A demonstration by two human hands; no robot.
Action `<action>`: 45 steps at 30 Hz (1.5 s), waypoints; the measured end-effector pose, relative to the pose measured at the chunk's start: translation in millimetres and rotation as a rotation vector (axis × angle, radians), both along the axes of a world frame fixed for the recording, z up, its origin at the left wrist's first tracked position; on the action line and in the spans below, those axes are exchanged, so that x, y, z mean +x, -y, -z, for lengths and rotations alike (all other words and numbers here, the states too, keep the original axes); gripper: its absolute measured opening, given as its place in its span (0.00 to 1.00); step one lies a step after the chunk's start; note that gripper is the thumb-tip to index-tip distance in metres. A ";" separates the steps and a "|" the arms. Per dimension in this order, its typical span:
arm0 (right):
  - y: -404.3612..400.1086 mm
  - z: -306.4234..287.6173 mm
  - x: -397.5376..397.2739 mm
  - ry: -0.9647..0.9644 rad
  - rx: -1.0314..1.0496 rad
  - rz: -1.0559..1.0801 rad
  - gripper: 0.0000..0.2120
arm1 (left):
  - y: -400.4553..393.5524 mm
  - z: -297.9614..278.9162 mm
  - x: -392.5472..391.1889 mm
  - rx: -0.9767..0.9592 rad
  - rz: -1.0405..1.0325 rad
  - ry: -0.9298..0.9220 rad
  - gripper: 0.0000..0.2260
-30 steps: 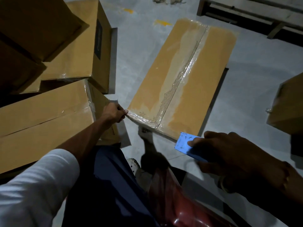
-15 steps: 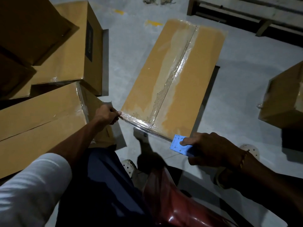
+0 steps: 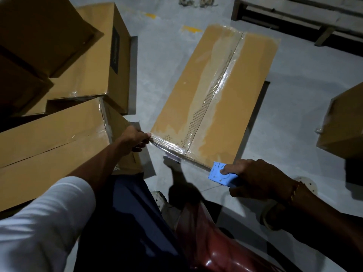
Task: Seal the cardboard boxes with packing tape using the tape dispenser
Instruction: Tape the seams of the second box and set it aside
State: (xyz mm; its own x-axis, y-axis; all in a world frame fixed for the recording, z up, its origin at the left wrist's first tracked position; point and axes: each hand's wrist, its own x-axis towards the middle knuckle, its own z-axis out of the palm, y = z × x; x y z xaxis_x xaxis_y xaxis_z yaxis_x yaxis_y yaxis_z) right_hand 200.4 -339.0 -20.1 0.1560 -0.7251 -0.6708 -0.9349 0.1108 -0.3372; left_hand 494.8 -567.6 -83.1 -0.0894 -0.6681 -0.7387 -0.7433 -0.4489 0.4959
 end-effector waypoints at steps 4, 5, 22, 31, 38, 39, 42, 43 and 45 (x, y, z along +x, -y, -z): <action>-1.4 1.7 -0.6 -0.010 -0.021 -0.015 0.29 | 1.2 -0.9 1.7 0.110 0.093 0.072 0.23; -1.9 2.4 -1.0 -0.013 -0.028 -0.018 0.29 | -0.6 -0.4 5.3 0.120 0.132 0.108 0.28; -2.9 6.6 -2.1 0.002 -0.024 0.047 0.27 | -31.4 -12.4 -58.4 -0.283 0.883 0.553 0.43; -12.6 7.1 -12.4 0.035 0.042 0.119 0.29 | -62.2 24.6 -82.4 -0.261 0.797 0.683 0.62; -46.6 -4.7 -44.0 0.083 0.053 0.175 0.35 | -60.7 26.5 -80.2 -0.254 0.816 0.677 0.60; -51.2 -5.8 -46.8 0.103 0.045 0.211 0.32 | -62.2 24.5 -80.0 -0.258 0.819 0.681 0.60; -55.7 0.7 -45.8 0.075 0.002 0.191 0.30 | -64.7 23.6 -79.3 -0.283 0.813 0.687 0.59; -54.5 1.8 -43.4 0.041 0.011 0.166 0.30 | -66.3 22.4 -78.7 -0.285 0.801 0.680 0.59; -52.9 5.3 -39.3 -0.012 0.014 0.121 0.30 | -67.9 22.0 -77.6 -0.290 0.788 0.665 0.59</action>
State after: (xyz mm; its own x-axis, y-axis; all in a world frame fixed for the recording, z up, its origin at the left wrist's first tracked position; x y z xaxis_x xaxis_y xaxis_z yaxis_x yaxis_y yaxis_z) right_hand 161.1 -286.1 -25.4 0.0603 -0.7284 -0.6825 -0.9183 0.2275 -0.3239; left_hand 417.2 -499.7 -105.1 -0.2104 -0.7552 -0.6208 -0.9324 0.3459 -0.1048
